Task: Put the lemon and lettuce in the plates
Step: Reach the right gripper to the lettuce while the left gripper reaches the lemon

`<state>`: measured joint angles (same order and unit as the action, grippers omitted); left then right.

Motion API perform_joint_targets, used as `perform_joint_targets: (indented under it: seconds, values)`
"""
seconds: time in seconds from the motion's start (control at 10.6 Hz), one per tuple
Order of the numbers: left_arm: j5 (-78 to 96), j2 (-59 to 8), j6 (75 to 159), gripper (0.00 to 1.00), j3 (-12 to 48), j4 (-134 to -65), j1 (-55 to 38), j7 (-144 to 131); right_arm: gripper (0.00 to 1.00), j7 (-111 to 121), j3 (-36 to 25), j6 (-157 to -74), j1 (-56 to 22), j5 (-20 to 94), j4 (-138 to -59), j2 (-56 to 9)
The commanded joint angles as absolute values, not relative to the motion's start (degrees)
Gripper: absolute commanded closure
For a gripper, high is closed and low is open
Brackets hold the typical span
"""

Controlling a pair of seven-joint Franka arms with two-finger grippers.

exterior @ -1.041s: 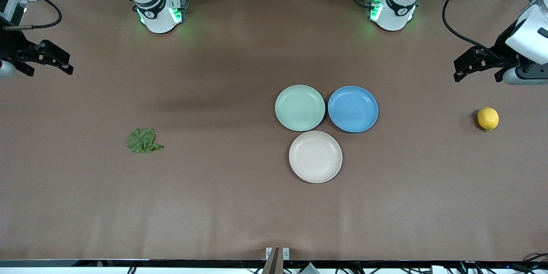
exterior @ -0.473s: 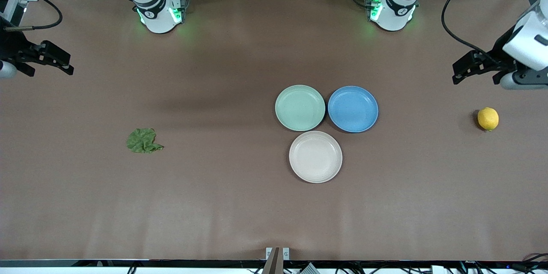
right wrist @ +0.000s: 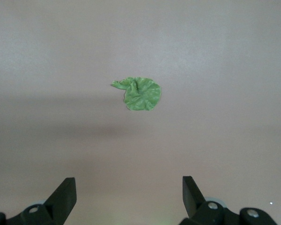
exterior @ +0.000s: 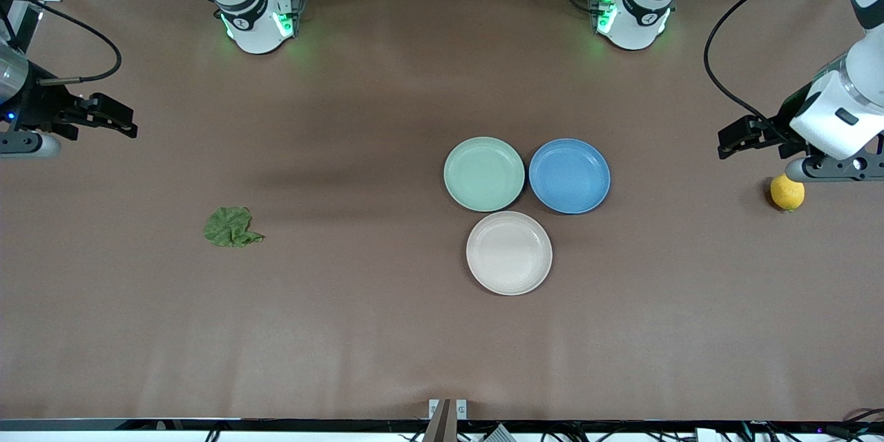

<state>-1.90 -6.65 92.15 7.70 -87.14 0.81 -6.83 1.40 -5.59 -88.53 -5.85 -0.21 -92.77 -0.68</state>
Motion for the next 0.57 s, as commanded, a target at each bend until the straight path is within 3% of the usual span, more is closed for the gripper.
perform_joint_targets:
  seconds: [0.0,0.28,0.47]
  values:
    - [-6.9,-8.6,94.9,0.00,7.6,-86.3,0.8,-7.3,0.00,1.1,-5.4,-88.4,-6.5,-0.2,-93.0,-2.8]
    - [-7.6,-13.0,95.0,0.00,7.5,-88.4,7.1,-6.2,0.00,0.5,-5.4,-104.2,-7.6,-0.2,-99.7,-9.4]
    - [-7.6,-14.9,96.1,0.00,7.6,-91.9,10.3,-6.1,0.00,0.5,-5.4,-114.1,-7.0,-0.1,-101.8,-18.0]
